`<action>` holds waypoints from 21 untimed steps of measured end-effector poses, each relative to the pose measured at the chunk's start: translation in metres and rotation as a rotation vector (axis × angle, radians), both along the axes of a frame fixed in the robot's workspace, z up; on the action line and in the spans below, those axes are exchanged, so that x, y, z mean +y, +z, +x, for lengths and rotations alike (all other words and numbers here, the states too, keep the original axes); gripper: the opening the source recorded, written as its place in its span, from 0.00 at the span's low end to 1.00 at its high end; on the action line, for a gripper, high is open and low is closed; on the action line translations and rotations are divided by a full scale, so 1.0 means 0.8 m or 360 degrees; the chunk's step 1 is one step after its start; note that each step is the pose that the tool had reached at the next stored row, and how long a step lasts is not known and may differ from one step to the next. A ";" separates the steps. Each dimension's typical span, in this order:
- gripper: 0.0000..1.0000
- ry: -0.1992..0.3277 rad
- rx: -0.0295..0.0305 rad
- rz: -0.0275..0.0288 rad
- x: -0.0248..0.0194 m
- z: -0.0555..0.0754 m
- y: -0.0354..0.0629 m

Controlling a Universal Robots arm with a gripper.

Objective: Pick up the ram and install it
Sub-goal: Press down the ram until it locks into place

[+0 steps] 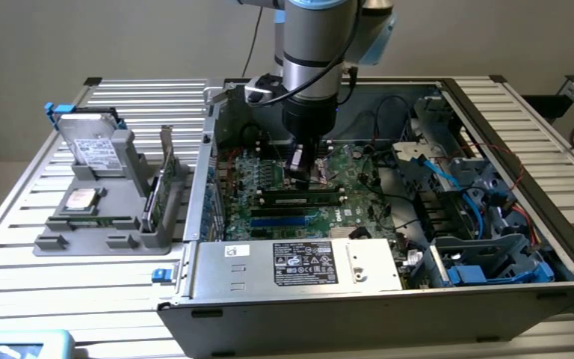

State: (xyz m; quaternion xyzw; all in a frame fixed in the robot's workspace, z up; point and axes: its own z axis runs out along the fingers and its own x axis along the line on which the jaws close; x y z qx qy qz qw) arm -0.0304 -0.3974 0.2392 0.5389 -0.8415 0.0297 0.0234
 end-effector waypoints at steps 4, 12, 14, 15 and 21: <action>0.11 -0.0067 -0.00026 0.00062 0.0000 0.000 0.000; 0.11 -0.0245 -0.00060 0.00060 0.0000 0.000 -0.001; 0.11 -0.0288 -0.00061 0.00060 0.0000 0.000 -0.001; 0.11 -0.0312 -0.00062 0.00060 0.0000 0.000 -0.001; 0.11 -0.0422 -0.00066 0.00052 -0.0001 0.000 -0.001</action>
